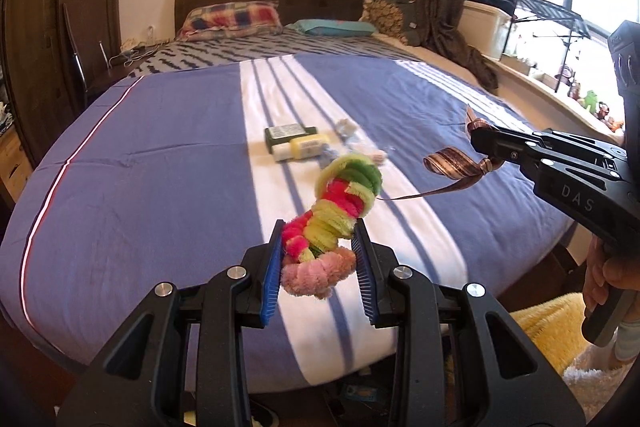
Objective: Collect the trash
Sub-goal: 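Carry the hair ties in the left tool while the right tool carries the ribbon toward the bin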
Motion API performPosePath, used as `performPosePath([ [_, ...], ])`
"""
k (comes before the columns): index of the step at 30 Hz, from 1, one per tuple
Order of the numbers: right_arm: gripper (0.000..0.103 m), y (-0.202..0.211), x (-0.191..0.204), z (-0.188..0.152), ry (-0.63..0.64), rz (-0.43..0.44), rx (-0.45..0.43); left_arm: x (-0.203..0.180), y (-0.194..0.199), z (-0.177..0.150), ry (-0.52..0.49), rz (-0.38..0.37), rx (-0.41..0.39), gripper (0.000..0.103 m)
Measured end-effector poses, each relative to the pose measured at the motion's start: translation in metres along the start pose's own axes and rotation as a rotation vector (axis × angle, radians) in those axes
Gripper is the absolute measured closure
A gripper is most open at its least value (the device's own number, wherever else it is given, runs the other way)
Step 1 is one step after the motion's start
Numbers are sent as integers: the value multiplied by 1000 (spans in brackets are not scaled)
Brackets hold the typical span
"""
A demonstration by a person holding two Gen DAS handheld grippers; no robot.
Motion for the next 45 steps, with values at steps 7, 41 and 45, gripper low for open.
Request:
performPosePath([
  [7,95,45,-2,-20,-11,0,-19,-29,26,-24,-17,-35,2,72],
  [41,95,37,3,-238,-124,49,398,-60,-10,-229,25,-85,399,72],
  [45,95,28,6,-257,-130,55,445,-58,-22,-251,35,-89,455,72],
])
Point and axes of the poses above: each gripper's, at about its wrist camera, not at the fingertips, and y roughly against the way its jaws point, x to its left, z to its top, the point moved 8 cm from there along -y, roughly the way its jaws point, and after that the axes turned 11 degrees about -x, right-handed, at the moved point
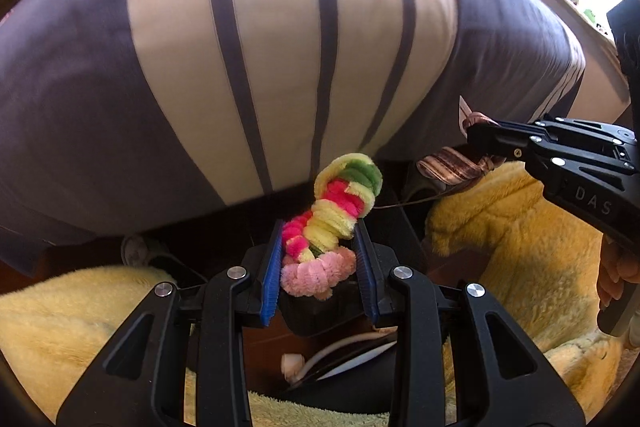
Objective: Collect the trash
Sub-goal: 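Carry the hair ties in the left tool while the right tool carries the ribbon toward the bin, then open the left tool over the bin while the right tool releases the ribbon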
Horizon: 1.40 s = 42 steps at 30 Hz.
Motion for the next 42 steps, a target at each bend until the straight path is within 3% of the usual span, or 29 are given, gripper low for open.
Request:
performPosePath([
  [16,95,-61,3,-43,-57,32,193,-3,-55,-42,41,-54,189,72],
  [28,91,-81,6,-46,-93,67,251,3,-65,-48,61,-62,223,68],
  [29,88,-82,6,-46,-98,68,253,4,-65,-48,63,-62,222,65],
  [31,66,-84,4,-47,-103,68,252,6,-65,-48,64,-61,218,61],
  [35,62,-79,3,-43,-115,67,235,5,-63,-47,61,-52,211,52],
  [38,50,-73,0,-38,-113,55,214,7,-58,-43,54,-30,192,31],
  [40,26,-67,-5,-34,-102,28,191,8,-53,-38,51,-13,174,20],
  [42,11,-62,-9,-30,-85,-6,172,8,-45,-32,54,-10,149,8],
])
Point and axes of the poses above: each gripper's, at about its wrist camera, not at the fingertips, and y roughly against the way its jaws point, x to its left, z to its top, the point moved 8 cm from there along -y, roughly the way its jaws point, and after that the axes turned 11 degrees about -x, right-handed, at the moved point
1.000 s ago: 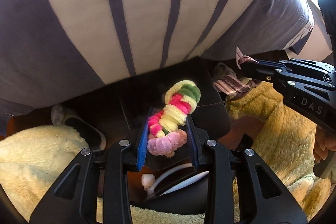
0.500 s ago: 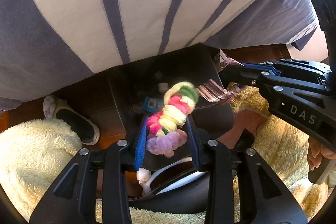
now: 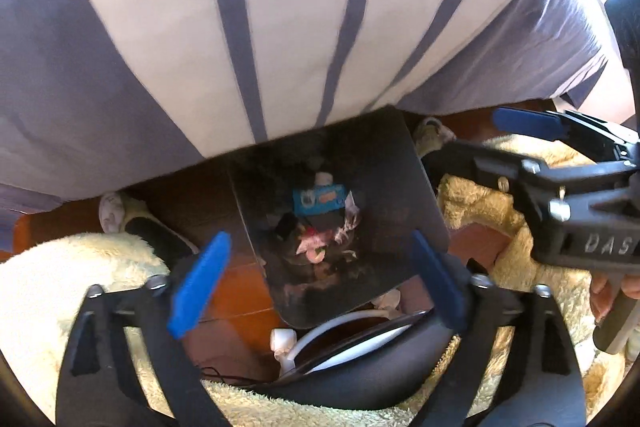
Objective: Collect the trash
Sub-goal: 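Open the left tool over the bin while the right tool releases the ribbon, then raise both open tools back over the remaining items on the bed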
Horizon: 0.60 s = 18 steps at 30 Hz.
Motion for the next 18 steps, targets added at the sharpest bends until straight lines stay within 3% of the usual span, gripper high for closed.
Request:
performPosePath([
  [4,7,10,-7,6,15,-49,-36,-1,15,7,4,-7,-36,8],
  [18,6,72,-6,38,0,-56,-180,-4,80,39,-46,31,-198,8],
])
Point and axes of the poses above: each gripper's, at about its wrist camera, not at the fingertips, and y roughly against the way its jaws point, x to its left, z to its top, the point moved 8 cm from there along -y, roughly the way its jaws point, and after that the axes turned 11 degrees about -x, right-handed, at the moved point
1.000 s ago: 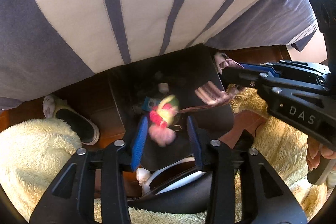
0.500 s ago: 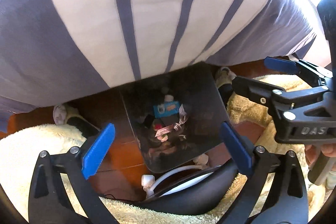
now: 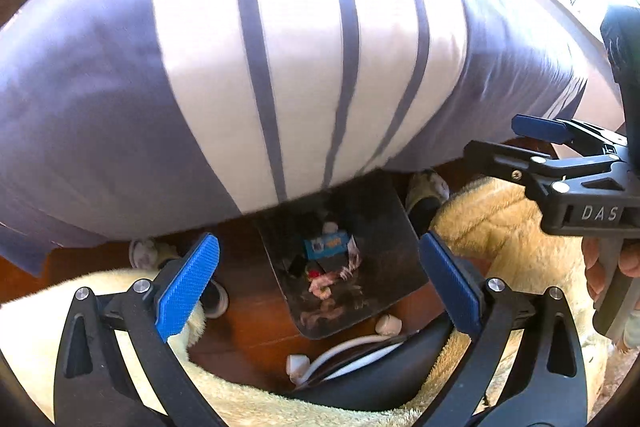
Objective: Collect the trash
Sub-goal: 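Raise both open tools back over the remaining items on the bed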
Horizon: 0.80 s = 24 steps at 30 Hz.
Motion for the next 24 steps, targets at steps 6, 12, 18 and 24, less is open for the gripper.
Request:
performPosePath([
  [6,4,30,-5,37,14,-16,-105,9,30,39,-6,36,-106,8],
  [12,4,44,-9,72,28,-28,-176,27,44,74,-1,76,-175,8],
  [18,4,48,-9,105,38,-27,-228,43,51,107,10,105,-221,8],
  [24,4,40,-6,134,51,-34,-248,61,46,139,22,127,-245,8],
])
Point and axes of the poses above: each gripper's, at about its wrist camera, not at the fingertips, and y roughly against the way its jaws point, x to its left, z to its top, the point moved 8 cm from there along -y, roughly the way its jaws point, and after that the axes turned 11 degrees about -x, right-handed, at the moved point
